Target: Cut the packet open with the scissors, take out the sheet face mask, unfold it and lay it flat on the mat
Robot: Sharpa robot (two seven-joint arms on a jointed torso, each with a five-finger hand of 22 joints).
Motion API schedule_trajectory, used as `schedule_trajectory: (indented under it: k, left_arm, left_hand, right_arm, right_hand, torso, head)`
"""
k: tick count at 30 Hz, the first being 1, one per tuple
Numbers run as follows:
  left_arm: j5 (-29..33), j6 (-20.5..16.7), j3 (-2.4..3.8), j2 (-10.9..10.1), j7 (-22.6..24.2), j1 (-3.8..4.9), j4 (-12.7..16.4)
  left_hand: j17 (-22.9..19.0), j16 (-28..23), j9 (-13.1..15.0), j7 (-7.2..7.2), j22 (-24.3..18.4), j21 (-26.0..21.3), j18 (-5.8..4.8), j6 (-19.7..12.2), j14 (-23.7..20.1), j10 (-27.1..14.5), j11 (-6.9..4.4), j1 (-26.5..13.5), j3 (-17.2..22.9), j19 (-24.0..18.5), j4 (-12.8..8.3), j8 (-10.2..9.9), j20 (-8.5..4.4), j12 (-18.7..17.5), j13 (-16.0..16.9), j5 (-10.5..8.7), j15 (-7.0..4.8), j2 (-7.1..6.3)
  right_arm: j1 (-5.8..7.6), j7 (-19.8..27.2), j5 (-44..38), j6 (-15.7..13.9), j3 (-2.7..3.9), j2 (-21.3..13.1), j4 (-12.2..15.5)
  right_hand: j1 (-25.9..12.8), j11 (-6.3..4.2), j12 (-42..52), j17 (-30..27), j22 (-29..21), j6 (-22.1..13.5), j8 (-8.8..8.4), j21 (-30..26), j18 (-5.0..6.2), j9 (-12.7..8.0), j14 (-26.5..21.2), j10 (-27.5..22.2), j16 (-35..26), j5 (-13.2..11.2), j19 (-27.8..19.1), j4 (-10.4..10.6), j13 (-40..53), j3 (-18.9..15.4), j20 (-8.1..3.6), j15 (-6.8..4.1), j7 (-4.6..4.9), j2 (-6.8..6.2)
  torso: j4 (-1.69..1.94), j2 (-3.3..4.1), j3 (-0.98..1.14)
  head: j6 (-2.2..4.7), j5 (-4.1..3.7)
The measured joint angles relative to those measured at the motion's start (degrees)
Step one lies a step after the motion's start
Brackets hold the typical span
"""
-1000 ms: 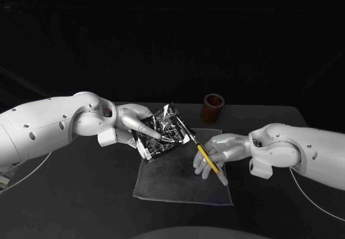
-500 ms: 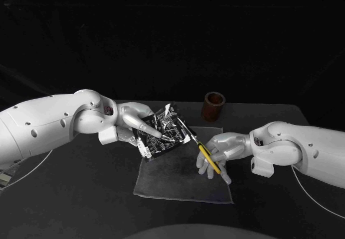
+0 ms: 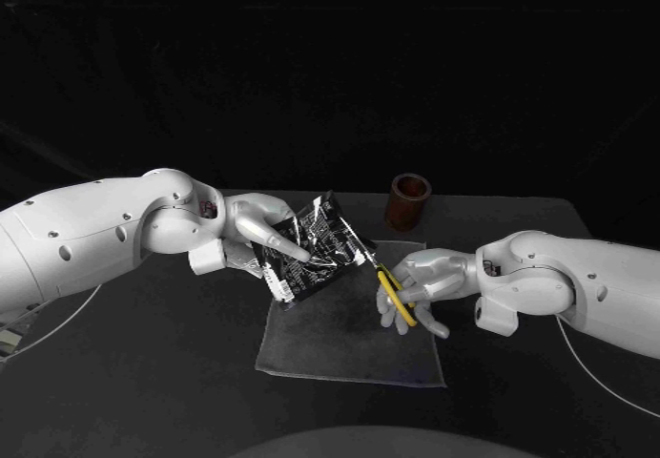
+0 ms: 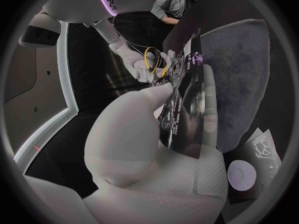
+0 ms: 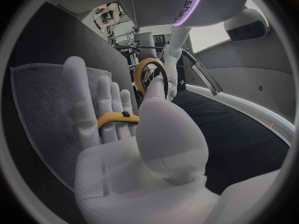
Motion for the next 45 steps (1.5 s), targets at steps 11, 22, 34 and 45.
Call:
schedule_trajectory:
  k: [11,22,34,45]
  left_arm:
    - [0.0,-0.1,0.02,0.1,0.2,0.03,0.2]
    - [-0.5,-0.1,-0.07,0.0,0.2,-0.01,-0.1]
    - [-1.2,-0.1,-0.08,-0.1,0.2,-0.02,-0.4]
    - [-1.6,-0.2,-0.08,-0.1,0.2,-0.01,-0.5]
  left_hand:
    - [0.1,0.0,0.0,-0.13,0.0,0.0,0.12,-0.1,0.0,0.0,0.00,0.0,0.0,0.0,0.0,0.0,0.01,0.0,0.0,-0.16,0.00,0.00]
    - [0.1,0.0,0.0,-0.27,0.0,0.0,0.14,0.0,0.0,0.0,-0.01,0.0,0.0,0.0,0.0,-0.1,0.02,0.0,0.0,0.04,0.01,0.00]
    - [0.2,0.0,0.0,-0.26,0.0,0.0,0.04,0.0,0.0,0.0,-0.01,0.0,0.0,0.0,0.0,0.0,0.04,-0.1,0.0,0.04,0.02,0.00]
    - [0.2,0.0,0.0,-0.25,0.0,0.0,-0.17,0.0,0.0,0.0,-0.02,0.0,0.0,0.0,0.0,0.0,0.05,-0.1,0.0,-0.02,0.03,0.00]
  right_arm:
    - [-0.02,-0.4,-0.8,-2.6,-0.03,-0.4,0.8]
    - [0.03,-2.0,-2.2,-1.8,0.03,-1.2,1.4]
    - [0.04,-2.5,-2.7,-1.0,0.03,-1.9,1.8]
    - [0.03,-2.5,-2.0,-1.7,-0.05,-1.9,2.1]
  right_hand:
    - [0.3,0.22,19.1,12.6,40.0,0.0,9.32,28.3,-0.08,16.5,0.2,0.2,6.4,-0.3,3.0,-1.0,20.3,5.6,-2.71,0.24,0.01,0.30]
    - [0.3,0.22,23.5,16.7,45.5,0.0,17.09,31.6,-0.61,31.0,0.2,0.2,9.8,-0.4,3.4,-3.5,34.4,13.1,-3.16,0.24,0.01,0.30]
    - [0.3,0.22,23.8,18.6,45.8,0.0,17.09,31.7,-0.62,32.4,0.2,0.2,10.6,-0.4,3.3,-3.7,38.5,15.0,-3.18,0.24,0.01,0.30]
    - [-1.9,0.22,24.2,18.1,41.0,0.0,17.08,29.7,-0.63,34.5,0.2,0.2,11.3,-0.4,2.0,-4.0,29.6,23.5,-1.91,0.25,0.01,-1.86]
  torso:
    - [-0.01,0.00,-0.04]
    - [-0.02,-0.01,-0.01]
    - [-0.04,-0.01,0.01]
    - [-0.01,-0.01,0.00]
  head:
    - [-0.99,0.15]
    - [-0.94,0.30]
    - [-0.52,0.05]
    - [-0.20,-0.14]
